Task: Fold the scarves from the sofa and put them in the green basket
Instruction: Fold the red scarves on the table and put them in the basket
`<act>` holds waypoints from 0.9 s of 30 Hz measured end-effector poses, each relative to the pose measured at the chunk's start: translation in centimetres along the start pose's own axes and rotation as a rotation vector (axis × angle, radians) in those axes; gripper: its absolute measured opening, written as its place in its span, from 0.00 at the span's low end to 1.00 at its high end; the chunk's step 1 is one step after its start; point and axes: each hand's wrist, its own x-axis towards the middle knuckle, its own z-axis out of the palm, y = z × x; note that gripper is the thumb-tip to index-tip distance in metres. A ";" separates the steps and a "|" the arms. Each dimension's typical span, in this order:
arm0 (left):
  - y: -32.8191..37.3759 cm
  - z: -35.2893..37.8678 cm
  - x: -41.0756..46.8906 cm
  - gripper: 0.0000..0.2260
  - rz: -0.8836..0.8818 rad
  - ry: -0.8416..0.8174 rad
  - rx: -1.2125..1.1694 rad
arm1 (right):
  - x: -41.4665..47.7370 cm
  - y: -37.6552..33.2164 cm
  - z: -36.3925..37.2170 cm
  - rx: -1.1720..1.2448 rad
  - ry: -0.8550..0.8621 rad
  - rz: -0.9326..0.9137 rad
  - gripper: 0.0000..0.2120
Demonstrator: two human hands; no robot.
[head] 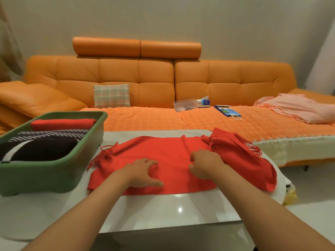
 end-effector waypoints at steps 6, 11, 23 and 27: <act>-4.0 0.0 -2.1 0.15 -0.343 0.335 0.276 | 0.7 -6.4 3.6 0.180 -0.042 -0.258 0.30; -6.0 0.7 -2.7 0.28 -0.627 0.293 0.367 | 0.9 -9.1 5.6 0.134 -0.110 -0.276 0.31; -3.9 -5.0 0.0 0.17 -0.675 0.408 -0.080 | 2.5 -8.6 3.7 0.648 -0.087 -0.248 0.30; -0.4 -7.5 1.6 0.13 -0.525 0.606 -0.246 | 3.2 -5.8 1.4 1.097 0.039 -0.099 0.22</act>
